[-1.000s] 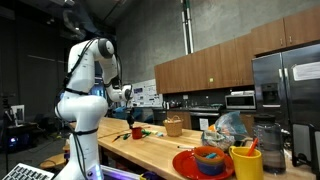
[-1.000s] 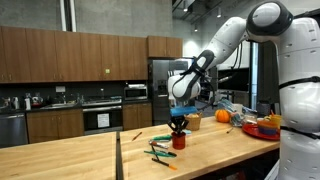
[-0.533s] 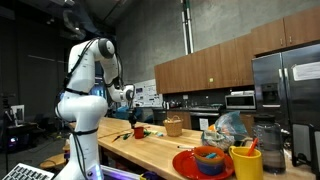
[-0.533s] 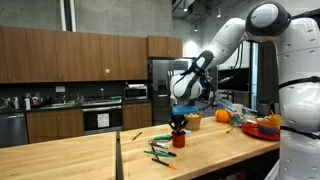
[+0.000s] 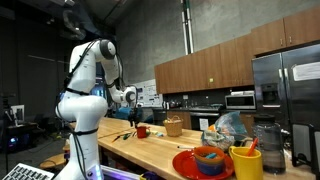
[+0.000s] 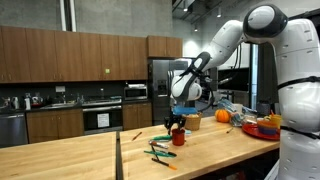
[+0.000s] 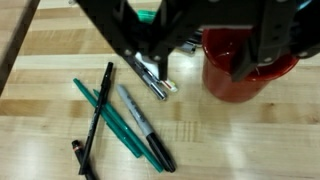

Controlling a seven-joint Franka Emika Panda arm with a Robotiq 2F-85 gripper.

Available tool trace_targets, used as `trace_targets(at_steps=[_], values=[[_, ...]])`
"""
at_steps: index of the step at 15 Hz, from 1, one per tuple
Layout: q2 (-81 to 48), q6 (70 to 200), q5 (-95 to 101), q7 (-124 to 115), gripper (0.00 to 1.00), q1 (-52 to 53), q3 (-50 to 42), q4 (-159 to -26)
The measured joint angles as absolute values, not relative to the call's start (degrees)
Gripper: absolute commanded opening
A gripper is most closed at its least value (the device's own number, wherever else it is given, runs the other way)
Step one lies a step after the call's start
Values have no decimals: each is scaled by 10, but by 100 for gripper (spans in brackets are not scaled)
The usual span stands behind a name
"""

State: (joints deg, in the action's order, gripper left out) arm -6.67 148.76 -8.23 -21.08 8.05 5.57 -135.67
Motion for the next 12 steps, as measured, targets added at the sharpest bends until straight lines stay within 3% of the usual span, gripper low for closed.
trace_targets(at_steps=[12], values=[[-90,1488,-158,-94,100,69,55,-1325]])
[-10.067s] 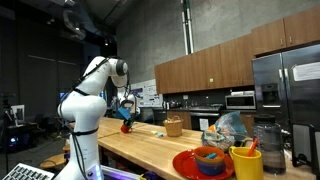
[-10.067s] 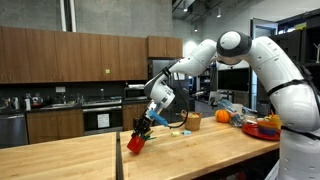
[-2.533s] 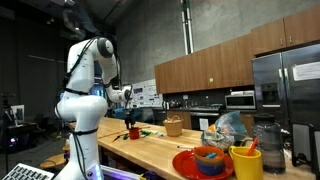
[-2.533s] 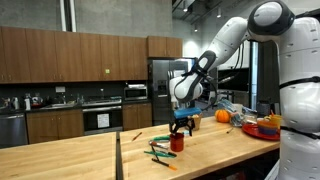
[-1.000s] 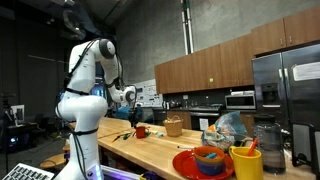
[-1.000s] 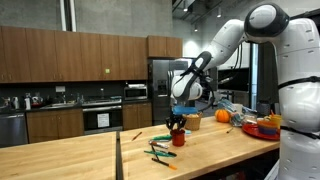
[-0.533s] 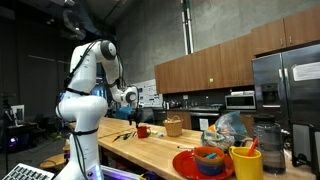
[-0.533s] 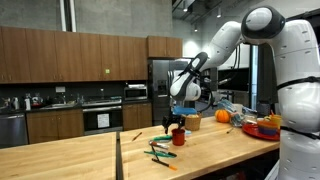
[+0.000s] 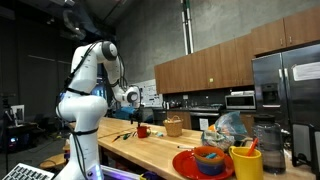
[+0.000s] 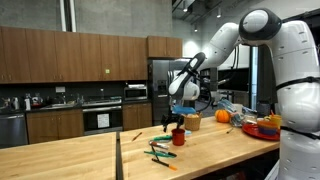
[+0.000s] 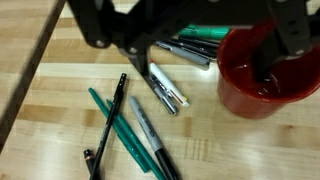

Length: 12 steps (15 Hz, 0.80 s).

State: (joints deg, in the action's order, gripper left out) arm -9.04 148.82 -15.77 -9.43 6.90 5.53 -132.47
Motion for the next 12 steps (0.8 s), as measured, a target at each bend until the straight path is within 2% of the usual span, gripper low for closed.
trace_targets(at_steps=[1,2,3,6,11,12], values=[[-100,1492,-160,-90,94,68,55,-1321],[-110,1495,-160,-87,73,67,56,-1317],[-121,1499,-160,-85,68,66,56,-1312],[-152,1507,-160,-84,42,66,56,-1297],[-164,1508,-155,-85,5,66,54,-1279],[-163,1508,-151,-85,1,66,54,-1276]])
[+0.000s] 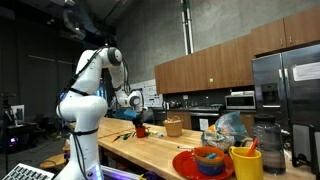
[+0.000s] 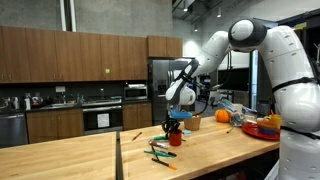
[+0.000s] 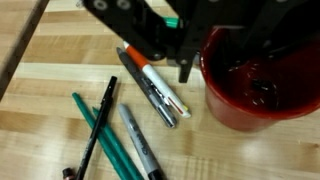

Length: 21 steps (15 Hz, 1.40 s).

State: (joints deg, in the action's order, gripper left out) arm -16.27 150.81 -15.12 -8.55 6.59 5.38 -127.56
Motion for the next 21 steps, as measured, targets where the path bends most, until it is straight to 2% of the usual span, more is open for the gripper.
trace_targets(at_steps=[11,21], values=[[-107,1487,-53,-159,2,67,28,-1291],[6,1369,44,-283,2,45,5,-1385]])
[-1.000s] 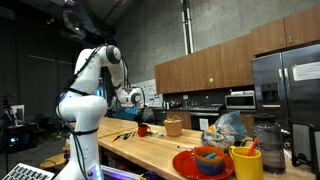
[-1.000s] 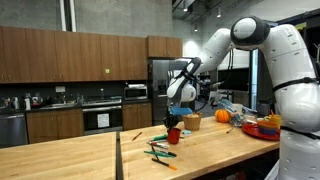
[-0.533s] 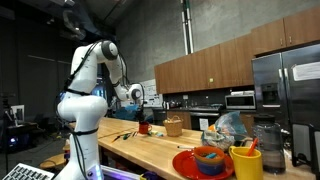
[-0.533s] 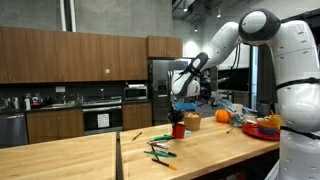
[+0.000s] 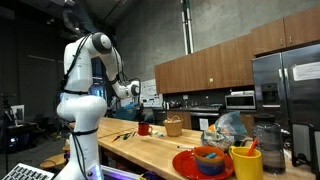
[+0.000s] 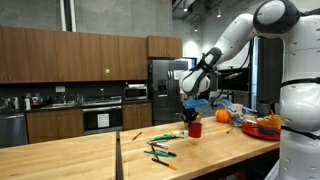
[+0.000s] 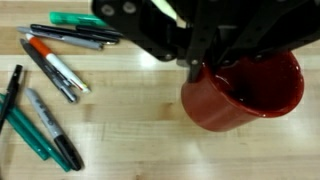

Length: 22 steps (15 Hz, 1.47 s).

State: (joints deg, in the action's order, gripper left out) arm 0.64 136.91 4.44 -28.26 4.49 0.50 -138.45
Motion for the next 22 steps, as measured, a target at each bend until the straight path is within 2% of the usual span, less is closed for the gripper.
trace_targets(at_steps=[5,6,8,17,19,20,21,22], values=[[19,1370,63,-368,3,15,3,-1439],[19,1370,72,-389,34,10,3,-1445],[19,1370,85,-424,38,2,2,-1452],[30,1382,85,-453,98,0,7,-1421],[33,1382,82,-445,100,-1,7,-1404],[33,1382,72,-436,93,-1,6,-1396],[33,1382,70,-433,99,-1,6,-1392],[33,1382,70,-433,100,-1,6,-1393]])
